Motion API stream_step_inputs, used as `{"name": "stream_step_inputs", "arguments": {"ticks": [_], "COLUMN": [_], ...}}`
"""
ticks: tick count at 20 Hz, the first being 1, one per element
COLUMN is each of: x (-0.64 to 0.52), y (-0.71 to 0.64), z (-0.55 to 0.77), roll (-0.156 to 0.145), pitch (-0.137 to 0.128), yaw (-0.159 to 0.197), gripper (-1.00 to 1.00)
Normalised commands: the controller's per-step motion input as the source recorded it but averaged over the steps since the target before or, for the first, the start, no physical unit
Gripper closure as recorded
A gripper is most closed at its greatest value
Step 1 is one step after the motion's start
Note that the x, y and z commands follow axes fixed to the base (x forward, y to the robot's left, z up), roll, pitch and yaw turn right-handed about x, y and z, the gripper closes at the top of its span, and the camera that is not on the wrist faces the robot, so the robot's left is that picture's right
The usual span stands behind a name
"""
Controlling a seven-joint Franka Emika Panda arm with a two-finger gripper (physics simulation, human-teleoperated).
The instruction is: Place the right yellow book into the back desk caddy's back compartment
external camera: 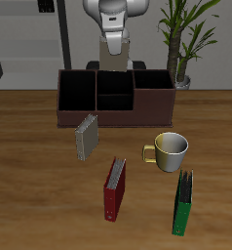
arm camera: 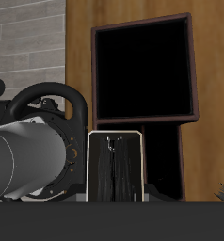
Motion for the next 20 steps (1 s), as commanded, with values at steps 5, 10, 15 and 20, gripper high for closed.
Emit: {"name": "stream_step_inputs", "arguments": {"ticks": [5,10,15,20], "x": [0.02,0.02,0.03,0.01], "y": [0.09,0.02,0.08,-0.02], "z": [-0.04,-0.01,-0.09,-0.08], "roll": [0.023,0.008,0.029,-0.001], "pitch": [0.006,0.001,0.002,0.004], "yaw": [0.009,0.001,0.017,-0.006], "gripper": [1.00,1.00,1.00,1.00]}}
